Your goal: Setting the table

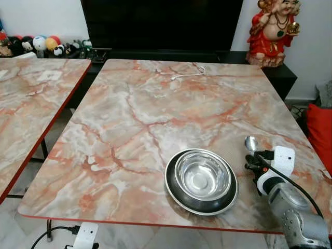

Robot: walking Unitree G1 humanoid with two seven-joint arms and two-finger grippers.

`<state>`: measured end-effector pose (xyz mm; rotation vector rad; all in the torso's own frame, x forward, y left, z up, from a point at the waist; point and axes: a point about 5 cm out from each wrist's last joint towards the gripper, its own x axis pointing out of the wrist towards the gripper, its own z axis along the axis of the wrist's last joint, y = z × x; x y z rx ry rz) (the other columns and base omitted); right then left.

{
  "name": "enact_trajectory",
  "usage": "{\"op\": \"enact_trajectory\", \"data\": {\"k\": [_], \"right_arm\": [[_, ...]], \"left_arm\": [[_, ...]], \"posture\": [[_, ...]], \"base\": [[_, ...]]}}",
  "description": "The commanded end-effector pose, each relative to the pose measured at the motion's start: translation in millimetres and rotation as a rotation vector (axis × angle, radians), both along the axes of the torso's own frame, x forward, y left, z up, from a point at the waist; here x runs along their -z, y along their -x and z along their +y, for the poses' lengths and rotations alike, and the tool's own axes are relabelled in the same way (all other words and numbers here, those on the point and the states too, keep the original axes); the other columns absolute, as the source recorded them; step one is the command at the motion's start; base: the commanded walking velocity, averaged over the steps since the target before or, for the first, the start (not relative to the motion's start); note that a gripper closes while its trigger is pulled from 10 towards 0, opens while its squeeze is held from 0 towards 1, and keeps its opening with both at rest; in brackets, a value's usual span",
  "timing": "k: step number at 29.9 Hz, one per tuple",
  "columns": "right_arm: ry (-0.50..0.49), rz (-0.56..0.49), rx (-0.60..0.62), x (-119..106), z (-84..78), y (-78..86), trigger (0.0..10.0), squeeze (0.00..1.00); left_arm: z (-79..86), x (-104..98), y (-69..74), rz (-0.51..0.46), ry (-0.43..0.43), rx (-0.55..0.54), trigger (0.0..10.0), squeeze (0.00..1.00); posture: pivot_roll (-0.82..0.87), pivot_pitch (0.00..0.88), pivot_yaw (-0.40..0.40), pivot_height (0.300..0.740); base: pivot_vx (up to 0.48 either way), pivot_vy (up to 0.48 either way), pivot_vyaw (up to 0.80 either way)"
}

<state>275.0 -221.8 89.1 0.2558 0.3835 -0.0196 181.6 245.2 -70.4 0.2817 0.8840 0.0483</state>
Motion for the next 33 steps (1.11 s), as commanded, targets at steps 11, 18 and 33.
{"op": "enact_trajectory", "data": {"k": [11,18,33], "right_arm": [[-0.082,0.0,0.009,-2.9,3.4,19.5,10.0,0.0],[-0.107,0.027,0.031,9.4,3.9,24.3,10.0,0.0],[-0.139,0.099,-0.035,30.2,19.1,25.0,10.0,0.0]], "left_arm": [[-1.7,0.8,0.3,0.009,0.005,0.011,10.0,0.0],[-3.9,0.8,-0.9,0.007,0.005,0.021,10.0,0.0],[-5.5,1.7,0.0,0.006,0.008,0.014,10.0,0.0]], "posture": [[0.03,0.018,-0.025,0.74],[0.02,0.009,-0.027,0.74],[0.03,0.019,-0.037,0.74]], "base": [[0.0,0.0,0.0],[0.0,0.0,0.0],[0.0,0.0,0.0]]}}
